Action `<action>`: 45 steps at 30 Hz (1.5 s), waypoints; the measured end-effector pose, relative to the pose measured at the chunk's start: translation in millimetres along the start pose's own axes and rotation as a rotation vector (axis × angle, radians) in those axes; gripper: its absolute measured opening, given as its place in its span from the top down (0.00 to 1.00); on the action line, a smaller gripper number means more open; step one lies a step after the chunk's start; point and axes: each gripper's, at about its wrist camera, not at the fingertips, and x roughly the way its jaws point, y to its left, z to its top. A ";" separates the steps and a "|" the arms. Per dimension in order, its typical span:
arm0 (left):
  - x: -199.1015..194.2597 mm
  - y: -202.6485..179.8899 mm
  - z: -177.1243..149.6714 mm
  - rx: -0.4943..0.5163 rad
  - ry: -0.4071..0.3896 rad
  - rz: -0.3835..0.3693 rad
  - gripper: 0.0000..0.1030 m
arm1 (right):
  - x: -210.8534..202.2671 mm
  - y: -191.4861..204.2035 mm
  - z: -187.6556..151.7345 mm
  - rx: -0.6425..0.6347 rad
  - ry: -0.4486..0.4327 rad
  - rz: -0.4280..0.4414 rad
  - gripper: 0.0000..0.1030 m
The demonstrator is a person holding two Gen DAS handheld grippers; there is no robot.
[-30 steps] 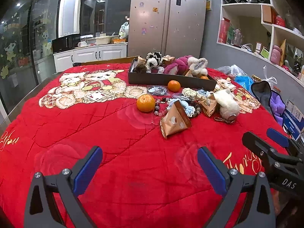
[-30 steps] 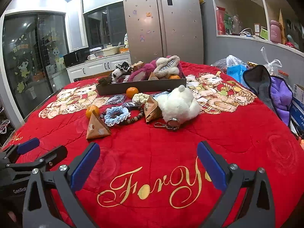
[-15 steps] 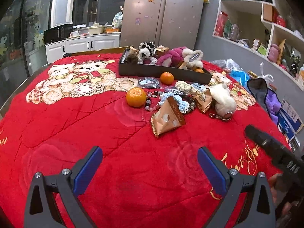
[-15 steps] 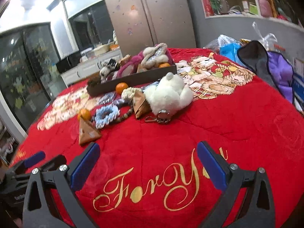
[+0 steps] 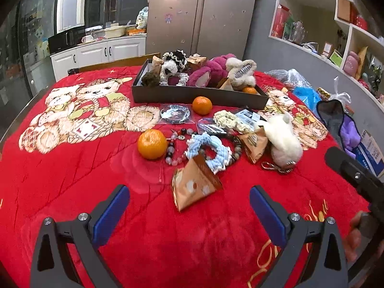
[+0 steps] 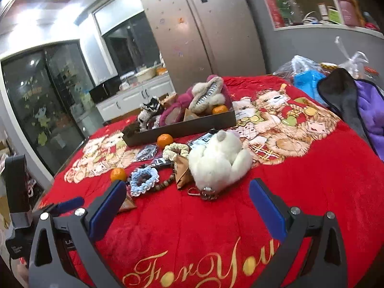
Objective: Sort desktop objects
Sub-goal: 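Move both tools toward the items scattered on the red quilt, then grasp the brown paper pyramid packet with the left gripper while the right grasps the white plush bear keychain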
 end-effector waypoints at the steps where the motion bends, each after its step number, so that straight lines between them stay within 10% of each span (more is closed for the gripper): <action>1: 4.7 0.0 3.4 0.000 0.005 0.004 0.01 | 4.6 0.0 2.7 -0.014 0.008 -0.013 0.00; 16: 72.5 -2.2 6.0 0.053 0.158 0.068 0.01 | 98.2 -48.5 16.3 0.031 0.168 -0.091 0.00; 34: 75.7 -5.1 6.0 0.069 0.154 0.081 0.00 | 118.8 -37.2 13.1 -0.007 0.249 -0.095 0.00; 45: 75.9 -5.5 5.8 0.070 0.153 0.080 0.00 | 134.5 -13.3 6.2 -0.148 0.311 -0.244 0.00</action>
